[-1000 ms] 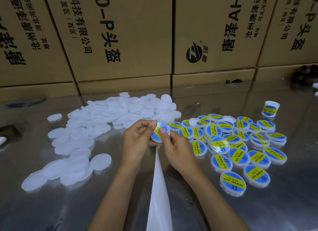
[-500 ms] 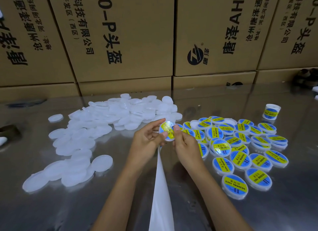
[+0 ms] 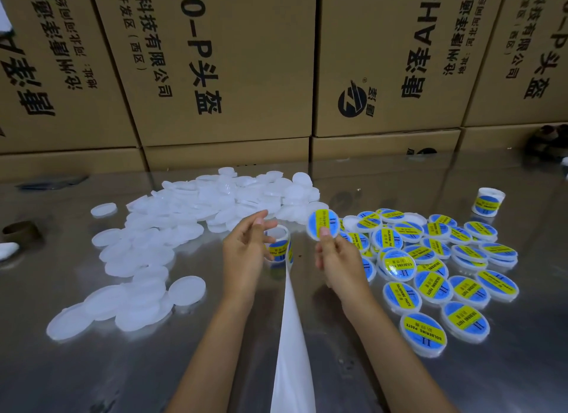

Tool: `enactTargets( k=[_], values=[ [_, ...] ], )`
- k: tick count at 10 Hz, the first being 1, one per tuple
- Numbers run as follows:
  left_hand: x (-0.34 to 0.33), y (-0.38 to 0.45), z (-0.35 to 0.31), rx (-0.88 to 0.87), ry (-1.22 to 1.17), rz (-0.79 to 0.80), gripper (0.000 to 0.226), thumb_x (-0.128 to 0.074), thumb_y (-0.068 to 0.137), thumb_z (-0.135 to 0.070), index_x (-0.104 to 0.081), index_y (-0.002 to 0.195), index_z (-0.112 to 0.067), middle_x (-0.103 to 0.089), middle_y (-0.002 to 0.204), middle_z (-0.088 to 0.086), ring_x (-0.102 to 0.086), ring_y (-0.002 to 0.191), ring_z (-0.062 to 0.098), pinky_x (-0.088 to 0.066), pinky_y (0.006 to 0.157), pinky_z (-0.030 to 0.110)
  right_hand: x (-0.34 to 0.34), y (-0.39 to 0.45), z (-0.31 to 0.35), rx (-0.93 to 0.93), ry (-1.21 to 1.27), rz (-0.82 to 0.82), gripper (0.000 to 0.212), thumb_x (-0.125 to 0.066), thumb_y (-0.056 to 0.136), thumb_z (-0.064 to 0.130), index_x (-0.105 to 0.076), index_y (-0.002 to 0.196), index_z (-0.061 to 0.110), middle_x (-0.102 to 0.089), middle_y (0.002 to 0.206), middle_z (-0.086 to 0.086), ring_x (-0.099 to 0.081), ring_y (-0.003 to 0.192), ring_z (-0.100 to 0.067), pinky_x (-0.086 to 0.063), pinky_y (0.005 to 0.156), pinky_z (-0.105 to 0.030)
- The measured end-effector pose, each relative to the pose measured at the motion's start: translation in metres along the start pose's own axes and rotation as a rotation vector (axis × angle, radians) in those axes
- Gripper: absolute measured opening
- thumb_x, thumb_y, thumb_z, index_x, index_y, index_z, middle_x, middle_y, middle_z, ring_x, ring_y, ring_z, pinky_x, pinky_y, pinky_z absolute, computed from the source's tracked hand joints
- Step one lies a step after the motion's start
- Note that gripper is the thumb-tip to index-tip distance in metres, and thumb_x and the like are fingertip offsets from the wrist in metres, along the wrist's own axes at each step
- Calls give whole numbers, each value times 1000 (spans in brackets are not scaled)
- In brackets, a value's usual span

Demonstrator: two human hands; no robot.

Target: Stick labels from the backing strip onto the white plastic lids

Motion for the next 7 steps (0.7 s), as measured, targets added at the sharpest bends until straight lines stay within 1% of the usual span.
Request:
enactTargets(
  k=[1,2,3,4,5,6,7],
  values=[
    [10,5,9,37,3,-86,26,-48,101,-7,-71,107,-16,-74,85,-8,-66,70,11,-48,50,17,11,5,-17,-245,307,-76,34,-39,107,28,-54,81,12,-50,57,0,-36,43,-10,-29,41,-23],
    [17,8,19,76,42,-139,29,-46,98,-3,-70,107,-16,-73,84,-9,-63,62,0,-49,52,20,17,5,-22,-416,589,-115,28,-37,107,22,-53,85,13,-49,63,-2,-36,48,-11,-30,40,-20],
    [22,12,30,112,106,-162,26,-48,97,-5,-68,106,-18,-73,103,5,-68,92,19,-56,82,41,23,6,-24,-461,740,-151,18,-44,102,13,-54,87,14,-49,64,0,-38,49,-11,-34,40,-17],
    [23,16,41,163,207,-149,25,-49,96,-7,-66,105,-21,-71,110,15,-64,108,38,-53,97,51,26,6,-24,-471,820,-163,14,-44,101,9,-56,96,12,-52,70,-1,-39,55,-11,-37,44,-18],
    [21,17,50,174,288,-104,25,-49,95,-7,-65,108,-22,-71,111,15,-64,108,40,-52,98,51,27,7,-25,-459,811,-115,16,-45,99,10,-61,97,10,-52,69,0,-39,55,-11,-38,43,-17],
    [22,17,50,169,337,-111,26,-48,96,-8,-66,111,-19,-71,108,13,-65,106,37,-52,96,49,22,6,-19,-442,750,-39,19,-47,98,12,-66,94,11,-52,67,1,-40,54,-11,-37,49,-18],
    [23,15,53,129,384,-126,27,-48,96,-6,-67,111,-15,-72,105,14,-66,102,38,-54,91,49,36,2,-1,-344,617,-14,15,-51,98,12,-66,98,8,-55,72,-4,-42,57,-14,-38,54,-22]
  ],
)
Point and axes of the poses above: each hand's wrist, its own y-axis towards the middle knuckle, its own x-axis out of the back of the hand, z = x × y, the point moved 6 cm from there along y, towards the middle knuckle
